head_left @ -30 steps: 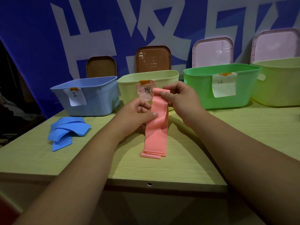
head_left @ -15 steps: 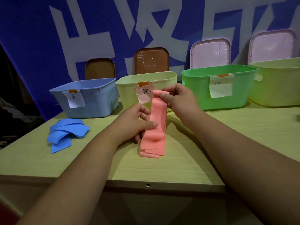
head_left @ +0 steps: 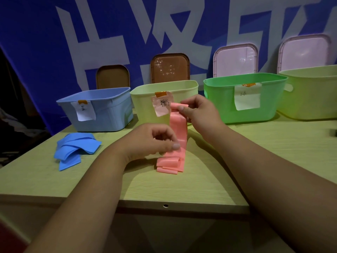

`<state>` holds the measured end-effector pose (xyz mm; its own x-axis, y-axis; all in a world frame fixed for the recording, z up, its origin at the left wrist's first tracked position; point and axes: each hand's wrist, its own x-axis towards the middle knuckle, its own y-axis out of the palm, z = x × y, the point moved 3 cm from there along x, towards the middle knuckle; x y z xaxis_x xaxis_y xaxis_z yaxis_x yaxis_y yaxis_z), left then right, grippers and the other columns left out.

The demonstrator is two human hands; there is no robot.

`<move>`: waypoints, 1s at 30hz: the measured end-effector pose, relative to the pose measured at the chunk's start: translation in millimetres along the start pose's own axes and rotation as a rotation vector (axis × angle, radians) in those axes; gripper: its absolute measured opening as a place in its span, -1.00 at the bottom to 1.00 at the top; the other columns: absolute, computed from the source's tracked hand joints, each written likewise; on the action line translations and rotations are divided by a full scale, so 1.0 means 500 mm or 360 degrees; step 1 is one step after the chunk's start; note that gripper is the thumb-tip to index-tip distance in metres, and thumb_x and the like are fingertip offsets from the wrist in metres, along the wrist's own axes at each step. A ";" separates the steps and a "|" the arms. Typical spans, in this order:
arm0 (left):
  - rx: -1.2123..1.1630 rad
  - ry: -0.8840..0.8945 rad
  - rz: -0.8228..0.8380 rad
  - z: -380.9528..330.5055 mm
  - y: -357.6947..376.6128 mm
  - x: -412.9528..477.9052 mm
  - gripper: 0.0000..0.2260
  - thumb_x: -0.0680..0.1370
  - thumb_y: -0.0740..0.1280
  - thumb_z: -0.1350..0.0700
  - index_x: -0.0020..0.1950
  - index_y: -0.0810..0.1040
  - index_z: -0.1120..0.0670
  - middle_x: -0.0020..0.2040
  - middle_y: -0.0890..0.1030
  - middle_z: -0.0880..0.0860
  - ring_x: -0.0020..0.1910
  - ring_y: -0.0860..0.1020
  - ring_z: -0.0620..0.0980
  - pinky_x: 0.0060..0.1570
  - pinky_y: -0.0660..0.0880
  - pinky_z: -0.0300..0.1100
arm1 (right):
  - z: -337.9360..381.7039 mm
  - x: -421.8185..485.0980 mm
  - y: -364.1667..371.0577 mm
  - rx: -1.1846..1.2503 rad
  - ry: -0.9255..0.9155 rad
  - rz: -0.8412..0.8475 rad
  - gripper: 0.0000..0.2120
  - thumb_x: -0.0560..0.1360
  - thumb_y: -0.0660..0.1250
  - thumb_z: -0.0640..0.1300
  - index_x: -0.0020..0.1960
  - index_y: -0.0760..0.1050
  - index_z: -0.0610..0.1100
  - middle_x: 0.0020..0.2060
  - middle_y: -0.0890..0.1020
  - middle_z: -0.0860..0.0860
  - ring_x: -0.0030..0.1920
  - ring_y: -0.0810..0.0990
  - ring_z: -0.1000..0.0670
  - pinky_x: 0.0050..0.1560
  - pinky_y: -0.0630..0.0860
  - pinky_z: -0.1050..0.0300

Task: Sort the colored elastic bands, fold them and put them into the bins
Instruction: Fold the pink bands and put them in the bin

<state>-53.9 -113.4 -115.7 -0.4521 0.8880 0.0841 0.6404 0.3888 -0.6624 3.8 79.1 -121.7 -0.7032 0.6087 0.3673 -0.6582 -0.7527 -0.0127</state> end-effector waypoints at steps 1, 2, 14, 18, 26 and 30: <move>0.0049 0.0013 0.0085 -0.001 0.002 -0.002 -0.88 0.53 0.59 0.01 0.05 0.75 -0.09 -0.04 0.72 -0.02 -0.05 0.64 -0.05 0.04 0.60 -0.08 | 0.000 -0.001 -0.001 -0.0001 0.0000 0.0000 -0.74 0.48 0.61 -0.05 0.08 0.63 -0.10 -0.10 0.67 -0.03 -0.16 0.63 0.03 -0.17 0.60 0.12; 0.0097 0.0011 0.0162 0.001 0.005 -0.003 -0.85 0.52 0.59 0.02 0.07 0.75 -0.11 -0.02 0.71 -0.03 -0.01 0.64 -0.03 0.09 0.61 -0.05 | 0.000 -0.003 -0.003 -0.0005 0.0000 0.0001 -0.75 0.49 0.60 -0.05 0.08 0.63 -0.10 -0.09 0.67 -0.03 -0.15 0.63 0.03 -0.16 0.60 0.12; -0.0094 -0.0056 0.0255 0.005 0.005 -0.011 -0.78 0.63 0.40 -0.10 0.16 0.77 -0.05 0.09 0.75 0.02 0.13 0.66 0.08 0.24 0.56 0.04 | -0.006 0.000 -0.008 -0.0081 0.0021 0.0012 -0.83 0.57 0.55 -0.07 0.10 0.63 -0.08 -0.03 0.68 -0.02 -0.09 0.66 0.01 -0.24 0.58 0.24; -0.0150 -0.0039 0.0129 0.005 0.001 -0.003 -0.66 0.55 0.33 -0.26 0.13 0.77 -0.11 -0.02 0.77 0.02 -0.14 0.57 -0.07 -0.11 0.48 -0.22 | -0.004 -0.002 -0.004 -0.0067 0.0013 0.0037 -0.79 0.54 0.56 -0.06 0.10 0.63 -0.11 -0.03 0.69 -0.05 -0.10 0.66 0.01 -0.20 0.61 0.20; -0.0083 -0.0151 -0.0803 0.031 -0.023 0.041 -0.81 0.65 0.42 -0.16 0.07 0.62 -0.05 -0.13 0.62 -0.10 -0.21 0.54 -0.12 -0.20 0.49 -0.16 | -0.004 0.003 -0.003 -0.0077 -0.0001 0.0046 -0.82 0.55 0.57 -0.07 0.09 0.64 -0.08 -0.06 0.70 -0.02 -0.11 0.68 0.02 -0.19 0.60 0.20; -0.0310 -0.0089 -0.0821 0.030 -0.021 0.070 -0.68 0.65 0.38 -0.21 0.37 0.57 -0.15 0.22 0.65 -0.12 0.19 0.63 -0.12 0.16 0.63 -0.05 | -0.001 0.002 0.001 -0.0094 -0.0060 0.0112 -0.85 0.57 0.56 -0.08 0.10 0.66 -0.05 -0.09 0.72 0.02 -0.09 0.73 0.02 -0.15 0.66 0.16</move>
<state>-85.7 -90.3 -117.3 -0.7662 0.5583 0.3181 0.4280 0.8127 -0.3954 2.5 79.6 -121.9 -0.7382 0.5444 0.3983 -0.6232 -0.7764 -0.0938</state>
